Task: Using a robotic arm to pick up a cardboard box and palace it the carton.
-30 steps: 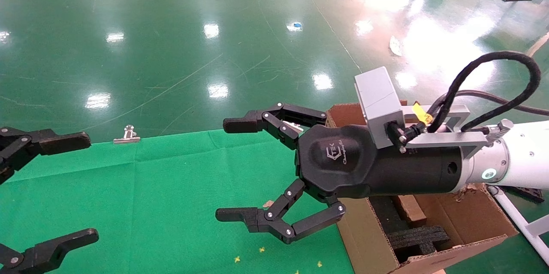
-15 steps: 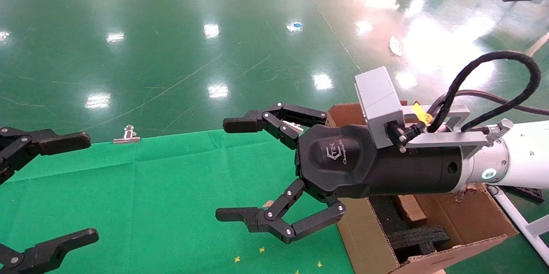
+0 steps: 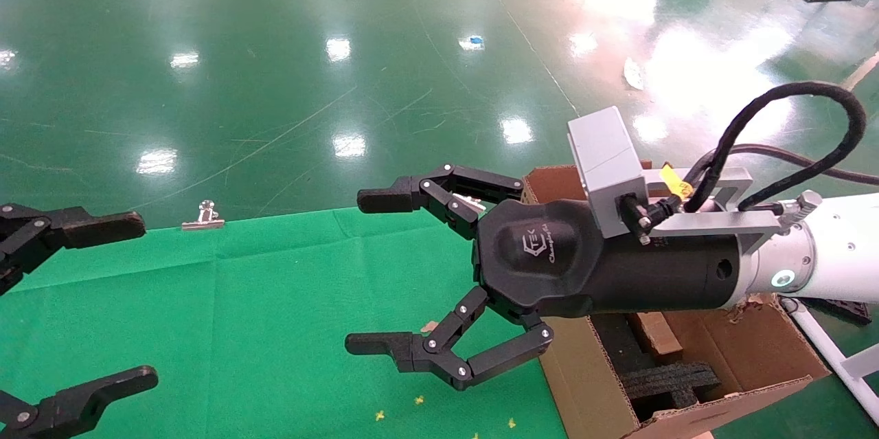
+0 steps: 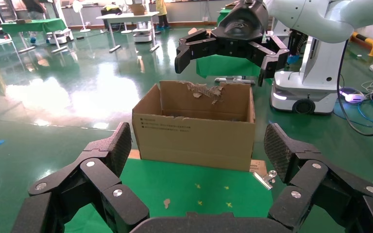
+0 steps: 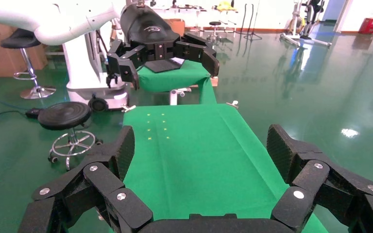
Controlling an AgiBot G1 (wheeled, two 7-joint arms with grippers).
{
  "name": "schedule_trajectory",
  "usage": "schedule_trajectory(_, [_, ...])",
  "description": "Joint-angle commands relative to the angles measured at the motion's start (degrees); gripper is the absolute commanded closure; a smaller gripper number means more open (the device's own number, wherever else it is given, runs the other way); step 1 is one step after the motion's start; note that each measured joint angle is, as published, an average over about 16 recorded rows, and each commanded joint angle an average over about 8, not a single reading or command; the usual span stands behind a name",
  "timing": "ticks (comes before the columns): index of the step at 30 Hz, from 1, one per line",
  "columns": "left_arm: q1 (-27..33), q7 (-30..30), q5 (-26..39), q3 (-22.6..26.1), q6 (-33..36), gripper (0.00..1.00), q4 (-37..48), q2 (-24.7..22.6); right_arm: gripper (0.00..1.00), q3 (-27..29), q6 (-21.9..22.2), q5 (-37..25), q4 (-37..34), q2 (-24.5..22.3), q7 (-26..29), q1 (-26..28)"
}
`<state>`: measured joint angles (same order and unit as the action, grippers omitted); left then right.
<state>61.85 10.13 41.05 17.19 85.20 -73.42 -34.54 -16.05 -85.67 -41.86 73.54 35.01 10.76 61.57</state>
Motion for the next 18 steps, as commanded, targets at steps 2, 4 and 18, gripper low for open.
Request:
schedule_trajectory(2, [0.0,0.0,0.0,0.0,0.0,0.0,0.0,0.0,0.0,0.0,0.0,0.0,0.0,0.0,0.0,0.0])
schedule_trajectory(4, [0.0,0.0,0.0,0.0,0.0,0.0,0.0,0.0,0.0,0.0,0.0,0.0,0.0,0.0,0.0,0.0])
schedule_trajectory(18, [0.0,0.0,0.0,0.0,0.0,0.0,0.0,0.0,0.0,0.0,0.0,0.0,0.0,0.0,0.0,0.0])
